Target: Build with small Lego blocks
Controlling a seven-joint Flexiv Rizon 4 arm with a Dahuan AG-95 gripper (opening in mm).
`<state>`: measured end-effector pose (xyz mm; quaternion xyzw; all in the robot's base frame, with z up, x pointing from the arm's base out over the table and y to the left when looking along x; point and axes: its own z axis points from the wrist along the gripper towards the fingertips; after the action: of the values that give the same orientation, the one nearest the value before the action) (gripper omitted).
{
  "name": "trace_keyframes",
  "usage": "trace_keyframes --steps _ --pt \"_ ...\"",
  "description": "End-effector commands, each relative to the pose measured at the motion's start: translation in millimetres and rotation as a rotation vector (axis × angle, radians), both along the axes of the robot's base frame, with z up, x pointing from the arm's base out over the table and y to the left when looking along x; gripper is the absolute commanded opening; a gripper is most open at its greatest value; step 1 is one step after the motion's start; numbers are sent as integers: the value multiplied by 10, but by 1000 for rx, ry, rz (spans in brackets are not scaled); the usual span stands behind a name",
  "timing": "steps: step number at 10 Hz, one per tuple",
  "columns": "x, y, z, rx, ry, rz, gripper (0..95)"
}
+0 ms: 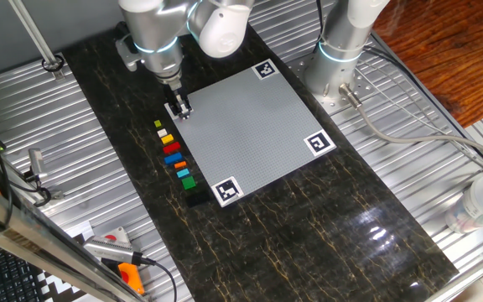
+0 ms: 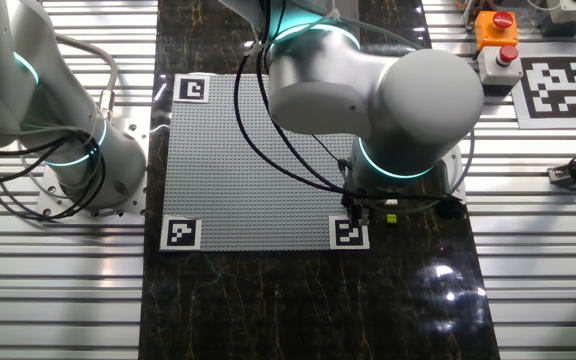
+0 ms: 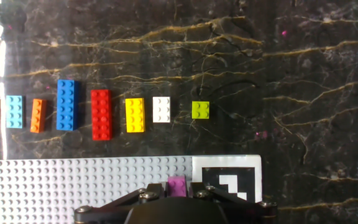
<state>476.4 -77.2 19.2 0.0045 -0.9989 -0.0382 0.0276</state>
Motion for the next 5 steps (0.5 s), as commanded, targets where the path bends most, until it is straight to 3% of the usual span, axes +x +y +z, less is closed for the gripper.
trace_keyframes --steps 1,5 --pt "6 -5 -13 0 0 2 0" --pt "12 -1 -29 2 0 6 0"
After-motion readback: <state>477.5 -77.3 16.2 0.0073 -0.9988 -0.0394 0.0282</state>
